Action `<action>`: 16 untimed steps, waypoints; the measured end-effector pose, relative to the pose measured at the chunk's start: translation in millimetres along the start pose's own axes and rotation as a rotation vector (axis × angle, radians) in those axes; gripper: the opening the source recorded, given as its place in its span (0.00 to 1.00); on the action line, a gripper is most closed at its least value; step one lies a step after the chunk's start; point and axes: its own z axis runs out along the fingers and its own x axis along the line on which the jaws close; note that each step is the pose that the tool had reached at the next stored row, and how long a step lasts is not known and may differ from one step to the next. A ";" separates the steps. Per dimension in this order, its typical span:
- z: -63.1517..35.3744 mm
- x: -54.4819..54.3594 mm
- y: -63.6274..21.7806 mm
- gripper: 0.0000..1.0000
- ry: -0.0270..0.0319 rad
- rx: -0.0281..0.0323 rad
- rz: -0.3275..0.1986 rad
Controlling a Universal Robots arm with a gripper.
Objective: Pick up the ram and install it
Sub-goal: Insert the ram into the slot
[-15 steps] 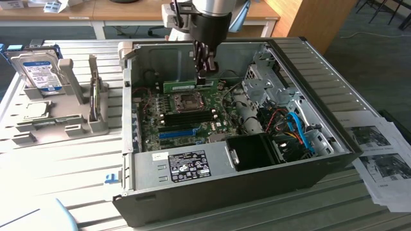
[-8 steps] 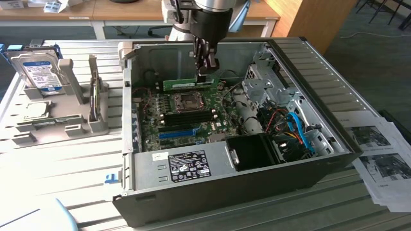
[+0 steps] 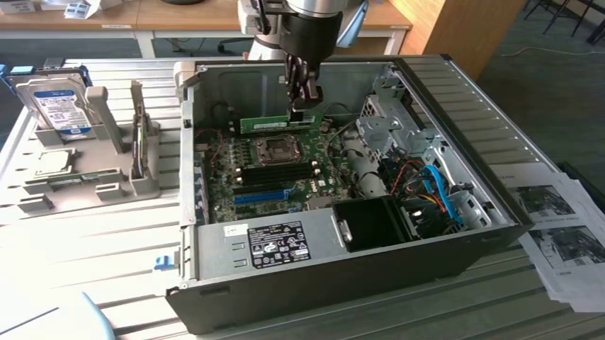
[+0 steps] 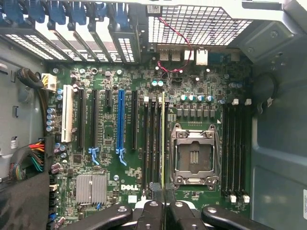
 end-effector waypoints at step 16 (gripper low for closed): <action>11.4 0.2 -0.3 0.11 0.0000 0.0001 0.000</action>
